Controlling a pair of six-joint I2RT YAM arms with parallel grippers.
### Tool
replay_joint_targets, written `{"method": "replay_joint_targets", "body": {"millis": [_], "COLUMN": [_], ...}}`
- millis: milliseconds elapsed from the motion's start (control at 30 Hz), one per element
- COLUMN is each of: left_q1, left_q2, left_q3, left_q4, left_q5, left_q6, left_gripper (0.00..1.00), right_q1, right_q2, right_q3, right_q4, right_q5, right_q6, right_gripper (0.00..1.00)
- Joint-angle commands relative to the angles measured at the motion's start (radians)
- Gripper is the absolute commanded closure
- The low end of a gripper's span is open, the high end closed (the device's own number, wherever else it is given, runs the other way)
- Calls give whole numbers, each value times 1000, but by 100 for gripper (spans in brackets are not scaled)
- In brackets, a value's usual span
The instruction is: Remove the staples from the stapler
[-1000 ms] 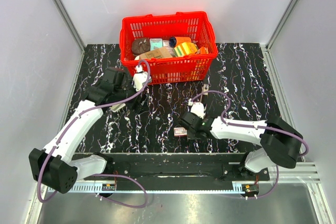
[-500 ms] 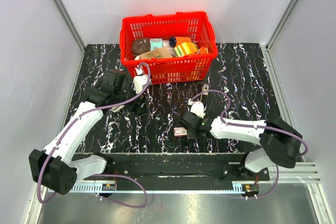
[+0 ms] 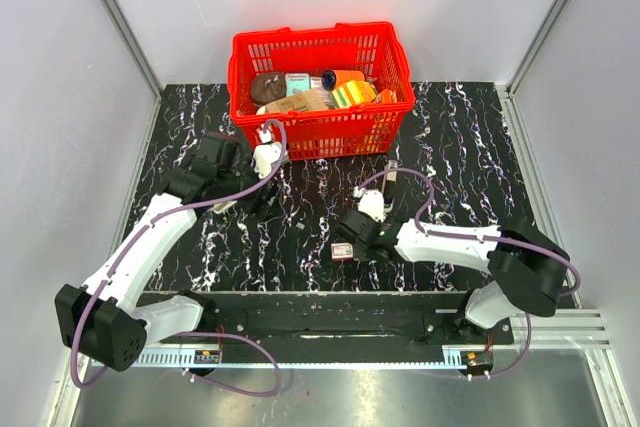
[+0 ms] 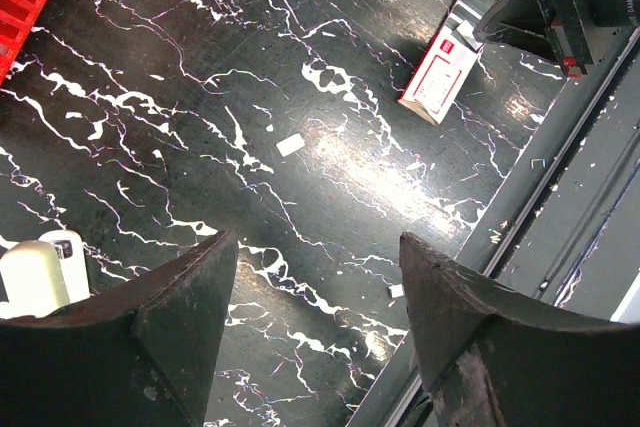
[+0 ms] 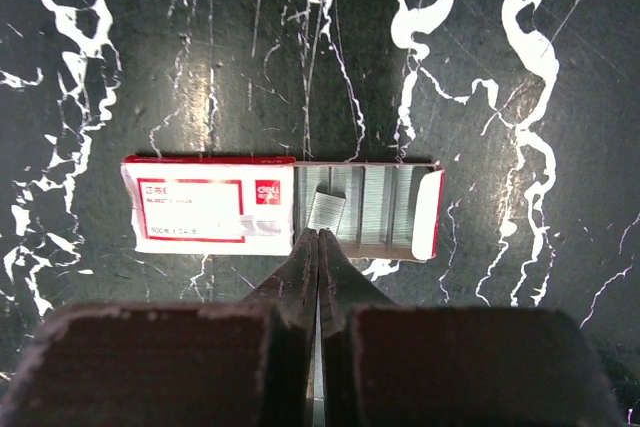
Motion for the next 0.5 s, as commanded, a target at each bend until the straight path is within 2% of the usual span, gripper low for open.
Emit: {"method": "replay_joint_targets", "body": {"millis": [0,167,267,300,333,367,467], "left_q1": [-2,-5,-35,-51,-69,-83,-129], "left_q2": [-29,0,49,74,97,120,197], "left_q3": [-7,-36,-70,-81,-95,-105,-110], "left_q4": [26,49,90,101,121,138,172], "left_q5": [33,13,-36,-60,-95,-118,-195], "left_q6": [14,27,40,49,58,76,174], "left_gripper": [30,30,29,29,28,27,24], "right_q1": [-7,-24,-39,-44,-47,-48,-50], "right_q2": [-24,-119,-141,-144,-142,-139,-139], "right_q3": [65,127,138,129,116,98,50], "right_q4": [7,-5,19,29,48,74,137], "right_q5": [52,99,98,102,102,92,75], "right_q6": [-26,-77,-77,-66,-39,-20,21], "right_gripper": [100,99,89,82,62,46,31]}}
